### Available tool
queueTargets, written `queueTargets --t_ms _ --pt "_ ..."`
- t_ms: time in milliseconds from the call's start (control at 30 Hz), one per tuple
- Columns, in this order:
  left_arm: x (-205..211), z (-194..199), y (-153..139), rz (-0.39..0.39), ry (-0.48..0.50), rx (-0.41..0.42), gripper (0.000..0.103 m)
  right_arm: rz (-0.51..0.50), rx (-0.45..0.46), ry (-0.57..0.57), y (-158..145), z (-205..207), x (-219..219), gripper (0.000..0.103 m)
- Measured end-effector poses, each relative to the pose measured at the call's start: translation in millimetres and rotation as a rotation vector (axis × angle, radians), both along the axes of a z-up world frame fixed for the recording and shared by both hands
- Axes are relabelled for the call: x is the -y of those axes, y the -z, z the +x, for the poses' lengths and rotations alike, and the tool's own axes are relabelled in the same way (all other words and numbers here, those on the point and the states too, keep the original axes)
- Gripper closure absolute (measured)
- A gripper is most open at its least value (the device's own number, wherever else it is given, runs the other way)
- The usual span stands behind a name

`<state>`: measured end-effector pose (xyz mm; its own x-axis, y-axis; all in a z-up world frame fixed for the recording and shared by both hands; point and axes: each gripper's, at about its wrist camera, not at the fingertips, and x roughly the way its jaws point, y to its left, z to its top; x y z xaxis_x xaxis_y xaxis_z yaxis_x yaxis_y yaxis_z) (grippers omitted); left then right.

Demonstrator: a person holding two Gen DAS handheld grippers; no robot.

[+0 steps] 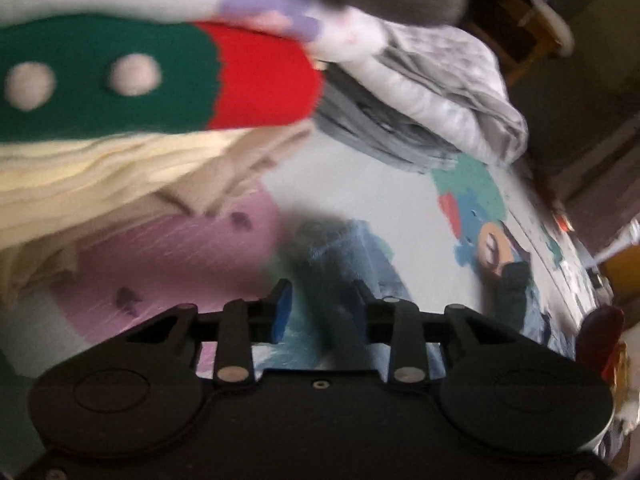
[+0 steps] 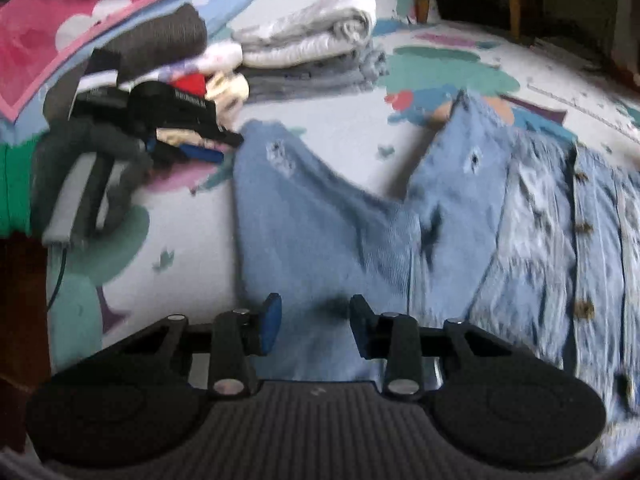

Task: Fold clothes

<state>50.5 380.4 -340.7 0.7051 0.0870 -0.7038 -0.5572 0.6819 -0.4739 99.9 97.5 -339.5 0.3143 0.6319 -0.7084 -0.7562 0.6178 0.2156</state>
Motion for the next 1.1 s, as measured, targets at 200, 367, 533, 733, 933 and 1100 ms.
queueTargets --t_ms 200,367,533,733,933,1100 --pt "39.4 26.9 -12.0 0.301 0.216 -0.055 0.073 -0.018 -0.087 0.040 14.3 26.8 -24.3 0.066" --pt "16.0 10.8 -4.6 0.210 0.099 -0.067 0.073 0.004 -0.096 0.022 19.4 30.8 -20.2 0.066" --pt "7.8 13.3 3.7 0.090 0.056 -0.004 0.079 0.047 -0.157 0.069 20.8 37.9 -15.2 0.066" --pt "14.7 13.9 -31.6 0.120 0.006 0.038 0.103 0.140 -0.286 0.154 26.8 51.2 -1.4 0.066" --pt "24.9 19.9 -24.9 0.308 0.070 -0.112 0.103 0.140 -0.282 0.159 26.7 50.7 -3.5 0.066" --pt "29.6 11.9 -14.9 0.401 0.025 -0.188 0.092 -0.011 -0.033 0.023 7.5 18.7 -22.9 0.056"
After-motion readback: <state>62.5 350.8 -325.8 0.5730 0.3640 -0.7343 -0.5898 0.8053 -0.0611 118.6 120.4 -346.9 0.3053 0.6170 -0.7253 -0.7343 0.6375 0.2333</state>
